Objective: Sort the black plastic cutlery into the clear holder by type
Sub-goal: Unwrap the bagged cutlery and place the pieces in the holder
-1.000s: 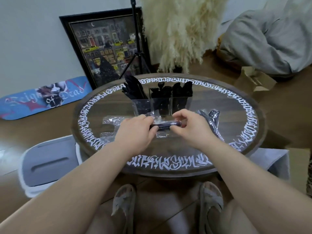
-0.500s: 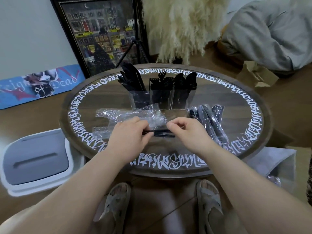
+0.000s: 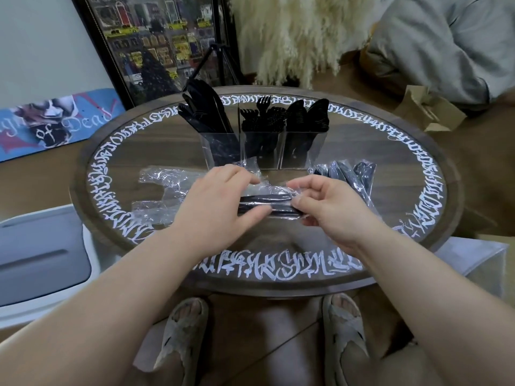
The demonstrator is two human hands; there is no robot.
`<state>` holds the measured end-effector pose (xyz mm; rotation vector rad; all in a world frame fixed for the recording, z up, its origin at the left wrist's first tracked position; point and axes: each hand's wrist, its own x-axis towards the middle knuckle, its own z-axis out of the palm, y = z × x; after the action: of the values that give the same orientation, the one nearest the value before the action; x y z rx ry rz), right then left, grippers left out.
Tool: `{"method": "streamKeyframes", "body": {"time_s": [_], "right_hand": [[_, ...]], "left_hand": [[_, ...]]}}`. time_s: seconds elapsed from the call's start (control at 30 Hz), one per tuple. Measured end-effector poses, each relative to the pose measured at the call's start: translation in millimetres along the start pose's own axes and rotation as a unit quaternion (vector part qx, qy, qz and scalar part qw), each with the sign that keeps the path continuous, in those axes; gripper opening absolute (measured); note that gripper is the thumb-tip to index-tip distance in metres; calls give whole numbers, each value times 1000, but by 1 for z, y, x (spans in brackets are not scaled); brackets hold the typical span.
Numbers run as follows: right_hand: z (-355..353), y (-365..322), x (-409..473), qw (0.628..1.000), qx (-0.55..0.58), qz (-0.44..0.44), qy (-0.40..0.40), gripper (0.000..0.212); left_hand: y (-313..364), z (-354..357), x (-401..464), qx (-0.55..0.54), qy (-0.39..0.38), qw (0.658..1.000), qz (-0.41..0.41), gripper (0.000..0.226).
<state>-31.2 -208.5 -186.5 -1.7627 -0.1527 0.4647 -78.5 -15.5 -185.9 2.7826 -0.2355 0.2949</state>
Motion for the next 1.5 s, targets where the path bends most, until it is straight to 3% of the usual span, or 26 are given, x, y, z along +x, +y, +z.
{"method": "streamKeyframes", "body": {"time_s": [0.2, 0.37, 0.5, 0.7, 0.93, 1.2, 1.5], "right_hand": [[4, -2, -7, 994, -87, -65, -10, 21], [8, -2, -2, 995, -85, -53, 21, 21], [13, -6, 1, 990, -117, -67, 26, 10], [20, -5, 3, 970, -199, -125, 54, 23], [28, 1, 3, 971, -199, -127, 35, 12], [35, 0, 3, 966, -229, -111, 29, 20], [46, -2, 9, 978, -180, -92, 46, 12]], "left_hand": [[1, -2, -1, 4, -66, 997, -47, 41], [-1, -7, -3, 12, -57, 996, -64, 23], [-4, -9, -4, 12, -69, 996, -63, 20], [-12, -10, -7, -7, -102, 993, -54, 26], [-15, -9, -11, 14, -114, 992, -47, 9], [-19, -7, -13, -15, -69, 997, -34, 12], [-28, -7, -16, -18, -91, 993, -69, 11]]}}
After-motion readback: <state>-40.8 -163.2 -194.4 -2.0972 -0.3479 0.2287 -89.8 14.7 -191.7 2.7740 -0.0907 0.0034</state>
